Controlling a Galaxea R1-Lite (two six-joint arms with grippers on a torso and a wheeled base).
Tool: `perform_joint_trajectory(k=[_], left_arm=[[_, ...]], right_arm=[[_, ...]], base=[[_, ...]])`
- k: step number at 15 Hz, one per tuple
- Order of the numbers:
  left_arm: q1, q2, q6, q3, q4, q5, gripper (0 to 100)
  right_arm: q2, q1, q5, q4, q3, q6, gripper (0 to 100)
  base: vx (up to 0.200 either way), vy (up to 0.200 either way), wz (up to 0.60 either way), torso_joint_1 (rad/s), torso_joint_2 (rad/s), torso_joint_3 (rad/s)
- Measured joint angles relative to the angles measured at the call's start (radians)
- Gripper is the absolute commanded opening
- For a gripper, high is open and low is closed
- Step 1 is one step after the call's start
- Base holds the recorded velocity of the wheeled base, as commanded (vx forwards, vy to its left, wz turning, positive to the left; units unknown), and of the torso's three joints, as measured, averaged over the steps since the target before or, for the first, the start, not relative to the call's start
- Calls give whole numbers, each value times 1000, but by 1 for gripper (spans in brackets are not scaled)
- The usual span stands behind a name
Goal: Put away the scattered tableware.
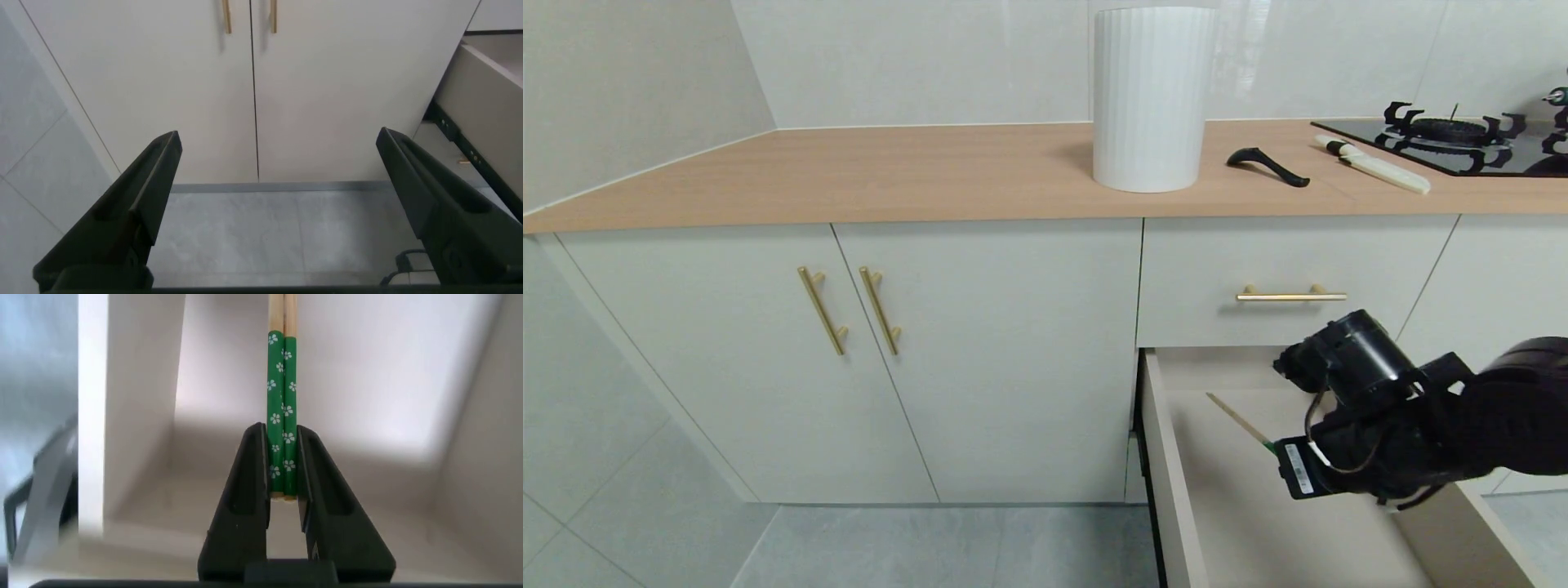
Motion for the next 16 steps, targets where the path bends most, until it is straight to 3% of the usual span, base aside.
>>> perform_joint_trajectory(k=[5, 11, 16], left_arm=[[0, 0, 0, 0, 0, 0, 100], [0, 0, 0, 0, 0, 0, 100], [0, 0, 0, 0, 0, 0, 100]], right_arm=[[220, -17, -5, -24, -151, -17, 0], [488, -19, -51, -159, -182, -9, 0], [575, -31, -50, -201, -176, -5, 0]], base=[[0, 0, 0, 0, 0, 0], [0, 0, 0, 0, 0, 0], [0, 0, 0, 0, 0, 0]])
